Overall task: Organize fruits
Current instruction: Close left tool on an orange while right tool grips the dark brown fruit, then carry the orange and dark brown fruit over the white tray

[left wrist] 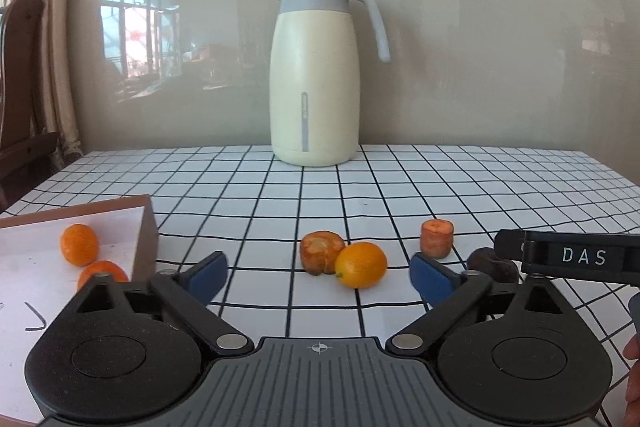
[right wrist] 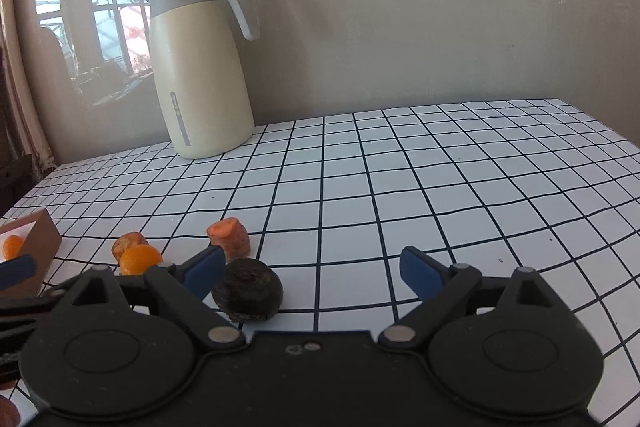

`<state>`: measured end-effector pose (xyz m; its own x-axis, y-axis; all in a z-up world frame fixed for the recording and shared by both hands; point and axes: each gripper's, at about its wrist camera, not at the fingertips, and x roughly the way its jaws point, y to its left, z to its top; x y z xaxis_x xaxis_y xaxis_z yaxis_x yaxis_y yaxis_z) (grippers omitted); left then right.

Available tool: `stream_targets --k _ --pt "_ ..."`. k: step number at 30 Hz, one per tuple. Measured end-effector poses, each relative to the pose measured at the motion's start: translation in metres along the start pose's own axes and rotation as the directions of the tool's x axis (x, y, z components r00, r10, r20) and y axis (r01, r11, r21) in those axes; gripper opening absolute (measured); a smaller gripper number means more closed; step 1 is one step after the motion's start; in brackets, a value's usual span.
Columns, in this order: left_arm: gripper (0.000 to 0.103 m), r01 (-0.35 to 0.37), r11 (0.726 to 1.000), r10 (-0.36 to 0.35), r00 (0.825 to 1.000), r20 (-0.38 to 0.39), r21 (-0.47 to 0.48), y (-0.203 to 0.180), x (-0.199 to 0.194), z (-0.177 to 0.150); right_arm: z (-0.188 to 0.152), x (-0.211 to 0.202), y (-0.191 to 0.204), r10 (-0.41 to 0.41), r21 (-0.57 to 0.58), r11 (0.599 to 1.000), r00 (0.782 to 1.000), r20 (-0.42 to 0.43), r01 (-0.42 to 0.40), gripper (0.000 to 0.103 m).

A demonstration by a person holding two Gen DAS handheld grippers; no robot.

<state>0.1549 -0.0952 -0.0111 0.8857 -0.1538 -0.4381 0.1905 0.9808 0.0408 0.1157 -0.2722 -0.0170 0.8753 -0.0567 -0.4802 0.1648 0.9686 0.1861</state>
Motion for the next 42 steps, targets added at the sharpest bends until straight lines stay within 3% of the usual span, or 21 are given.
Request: stream_targets --k 3,6,8,9,17,19,29,31,36,42 --pt "0.081 0.020 1.000 -0.021 0.999 -0.045 -0.017 -0.006 0.013 0.001 -0.001 0.004 0.001 0.020 -0.015 1.000 1.000 -0.016 -0.020 0.075" --pt "0.077 0.022 0.999 -0.024 0.998 -0.065 -0.023 -0.008 0.022 0.003 -0.001 0.005 0.002 0.041 -0.011 0.999 0.999 -0.020 -0.041 0.075" --pt "0.062 0.039 0.999 -0.042 0.996 -0.085 -0.030 -0.009 0.027 0.005 -0.001 0.004 0.003 0.051 -0.015 0.999 0.999 -0.015 -0.051 0.075" --pt "0.060 0.047 0.998 -0.050 0.994 -0.095 -0.031 -0.010 0.029 0.006 0.000 0.004 0.004 0.051 -0.017 0.999 0.999 -0.010 -0.052 0.075" --pt "0.054 0.065 0.997 -0.070 0.991 -0.114 -0.047 -0.015 0.040 0.010 0.001 0.007 0.005 0.081 0.001 0.997 0.997 -0.019 -0.081 0.071" --pt "0.037 0.073 0.996 -0.080 0.989 -0.128 -0.052 -0.015 0.045 0.010 0.001 0.009 0.007 0.092 -0.005 0.996 0.995 -0.027 -0.092 0.070" --pt "0.037 0.064 0.996 -0.072 0.989 -0.132 -0.059 -0.006 0.040 0.006 0.000 0.023 0.014 0.133 0.028 0.991 0.988 -0.077 -0.131 0.062" --pt "0.037 0.062 0.997 -0.068 0.989 -0.132 -0.050 -0.002 0.032 0.002 -0.001 0.027 0.018 0.138 0.027 0.990 0.987 -0.089 -0.136 0.058" --pt "0.037 0.064 0.998 -0.067 0.989 -0.131 -0.026 0.002 0.028 -0.001 -0.002 0.030 0.025 0.139 0.028 0.990 0.985 -0.103 -0.137 0.036" --pt "0.037 0.060 0.998 -0.064 0.987 -0.146 -0.031 -0.001 0.035 -0.001 -0.004 0.028 0.028 0.137 0.009 0.991 0.985 -0.104 -0.136 0.034"
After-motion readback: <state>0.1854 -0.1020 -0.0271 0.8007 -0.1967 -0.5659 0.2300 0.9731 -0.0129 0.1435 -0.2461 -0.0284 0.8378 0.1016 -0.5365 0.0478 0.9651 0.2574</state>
